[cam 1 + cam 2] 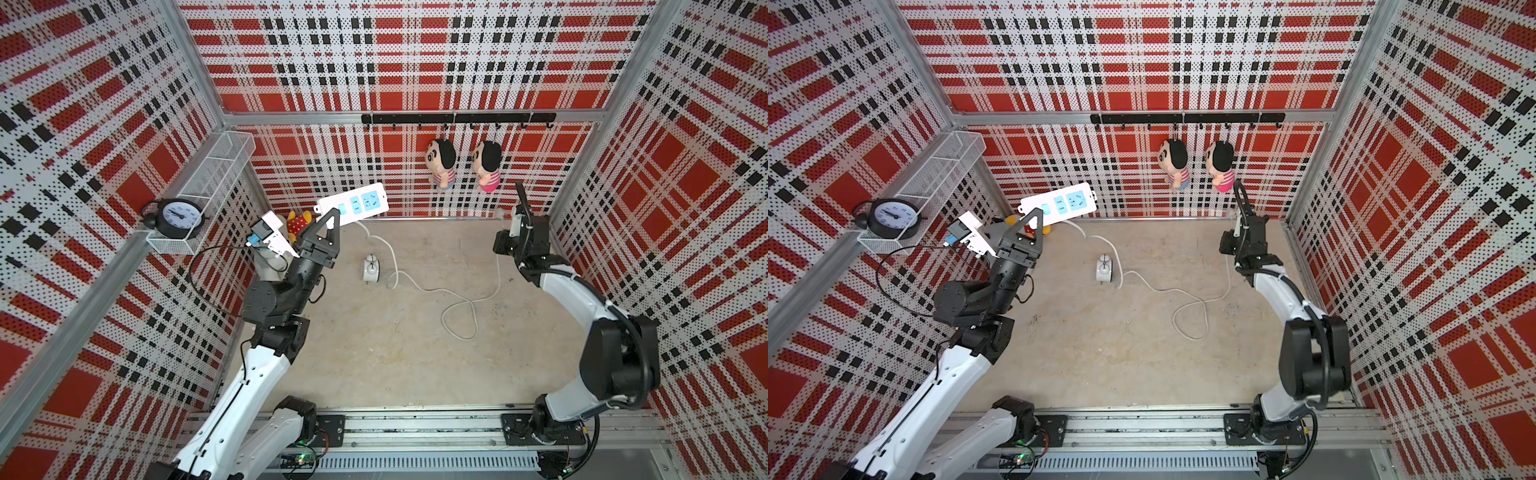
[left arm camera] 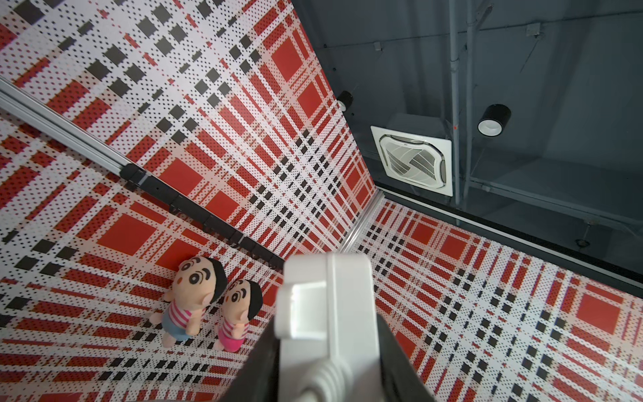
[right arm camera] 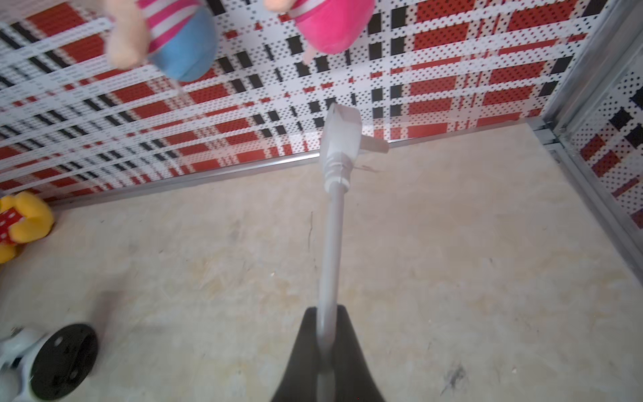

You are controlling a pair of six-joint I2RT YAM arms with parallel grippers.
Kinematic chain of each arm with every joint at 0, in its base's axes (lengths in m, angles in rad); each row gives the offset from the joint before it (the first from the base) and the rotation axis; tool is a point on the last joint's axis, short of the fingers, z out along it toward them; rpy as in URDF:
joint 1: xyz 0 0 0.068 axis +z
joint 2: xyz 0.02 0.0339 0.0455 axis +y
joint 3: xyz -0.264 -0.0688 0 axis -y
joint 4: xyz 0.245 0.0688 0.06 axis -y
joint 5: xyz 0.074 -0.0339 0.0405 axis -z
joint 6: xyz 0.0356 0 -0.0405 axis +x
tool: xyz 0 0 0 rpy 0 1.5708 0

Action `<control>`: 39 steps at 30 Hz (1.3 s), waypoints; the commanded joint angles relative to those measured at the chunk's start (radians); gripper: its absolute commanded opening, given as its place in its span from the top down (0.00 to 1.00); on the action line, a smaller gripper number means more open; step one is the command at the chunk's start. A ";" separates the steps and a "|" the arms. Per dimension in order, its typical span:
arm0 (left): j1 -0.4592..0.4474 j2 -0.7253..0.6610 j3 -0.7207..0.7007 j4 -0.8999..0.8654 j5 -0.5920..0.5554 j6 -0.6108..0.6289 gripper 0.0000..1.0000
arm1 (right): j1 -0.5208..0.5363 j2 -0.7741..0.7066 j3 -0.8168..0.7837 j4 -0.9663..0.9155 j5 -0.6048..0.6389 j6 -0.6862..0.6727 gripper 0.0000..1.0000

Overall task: Unwrap the cord wrapped around the power strip
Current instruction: Pick up the power cord at the center of the board, then place the power cord at the center of the board, then pick up the power cord at the center of the board.

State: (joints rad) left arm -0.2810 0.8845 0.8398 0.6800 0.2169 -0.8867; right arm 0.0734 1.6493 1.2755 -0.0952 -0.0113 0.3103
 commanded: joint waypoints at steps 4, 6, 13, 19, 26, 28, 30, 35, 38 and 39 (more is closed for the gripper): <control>0.008 -0.064 0.018 0.067 0.104 -0.077 1.00 | -0.060 0.292 0.435 -0.205 0.049 -0.040 1.00; 0.006 -0.065 0.010 0.069 0.114 -0.094 1.00 | -0.071 0.378 0.522 -0.263 0.041 -0.041 1.00; 0.004 -0.076 -0.014 0.074 0.155 -0.115 1.00 | -0.087 0.509 0.546 -0.256 0.020 -0.019 1.00; -0.001 -0.068 -0.032 0.074 0.164 -0.129 1.00 | -0.105 0.536 0.524 -0.225 0.005 -0.001 0.61; -0.025 -0.059 -0.042 0.075 0.159 -0.114 1.00 | -0.127 0.309 0.357 -0.129 0.107 -0.005 0.18; -0.036 -0.051 -0.038 0.076 0.158 -0.103 1.00 | -0.119 0.211 0.280 -0.124 0.070 -0.015 0.17; -0.045 -0.044 -0.038 0.083 0.155 -0.094 1.00 | -0.085 0.115 0.167 -0.120 0.046 -0.011 0.18; -0.063 -0.033 -0.039 0.090 0.145 -0.084 1.00 | 0.072 -0.051 -0.122 -0.130 0.127 0.056 0.20; -0.069 -0.022 -0.032 0.090 0.154 -0.084 1.00 | 0.105 -0.082 -0.242 -0.120 0.092 0.125 0.22; -0.069 -0.019 -0.029 0.089 0.156 -0.085 1.00 | 0.105 -0.094 -0.286 -0.086 0.054 0.144 0.22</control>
State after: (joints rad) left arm -0.3428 0.8650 0.8036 0.7101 0.3672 -0.9859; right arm 0.1917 1.5440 1.0874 -0.1822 0.0631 0.3740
